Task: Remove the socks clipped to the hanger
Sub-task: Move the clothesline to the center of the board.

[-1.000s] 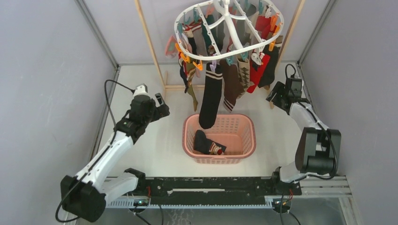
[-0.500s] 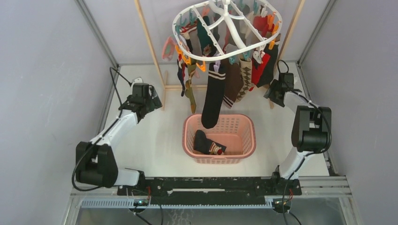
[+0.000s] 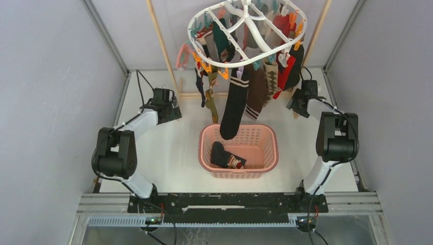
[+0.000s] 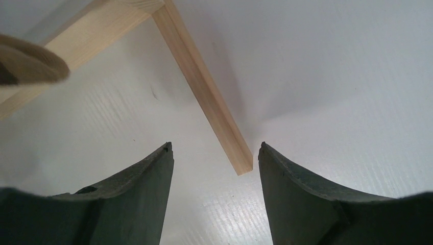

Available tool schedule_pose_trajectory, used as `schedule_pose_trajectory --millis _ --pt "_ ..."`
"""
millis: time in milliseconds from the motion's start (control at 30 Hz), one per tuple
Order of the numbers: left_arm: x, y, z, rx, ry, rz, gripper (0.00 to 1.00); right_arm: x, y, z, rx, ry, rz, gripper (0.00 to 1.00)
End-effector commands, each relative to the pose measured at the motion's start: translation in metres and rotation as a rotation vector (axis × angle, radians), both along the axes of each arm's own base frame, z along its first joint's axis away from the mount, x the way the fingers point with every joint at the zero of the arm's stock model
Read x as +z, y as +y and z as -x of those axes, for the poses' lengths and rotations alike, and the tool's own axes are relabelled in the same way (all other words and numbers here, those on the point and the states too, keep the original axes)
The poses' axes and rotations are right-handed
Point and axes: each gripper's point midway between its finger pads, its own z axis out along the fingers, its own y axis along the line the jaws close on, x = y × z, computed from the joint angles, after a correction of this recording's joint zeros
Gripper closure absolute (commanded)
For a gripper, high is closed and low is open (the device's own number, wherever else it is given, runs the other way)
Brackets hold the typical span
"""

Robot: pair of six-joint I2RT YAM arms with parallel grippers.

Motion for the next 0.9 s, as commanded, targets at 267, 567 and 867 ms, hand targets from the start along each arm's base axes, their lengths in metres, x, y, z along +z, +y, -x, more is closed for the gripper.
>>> schedule_pose_trajectory --millis 267,567,867 --pt "0.015 -0.025 -0.051 -0.099 -0.024 0.056 0.3 0.005 0.001 -0.013 0.031 -0.003 0.002 0.33" --pt "-0.001 -0.029 -0.057 -0.107 0.035 0.069 0.41 0.004 0.001 -0.014 0.037 0.002 -0.004 0.34" --pt "-0.017 -0.031 -0.056 -0.103 0.088 0.076 0.4 0.003 -0.001 -0.013 0.04 0.018 0.005 0.34"
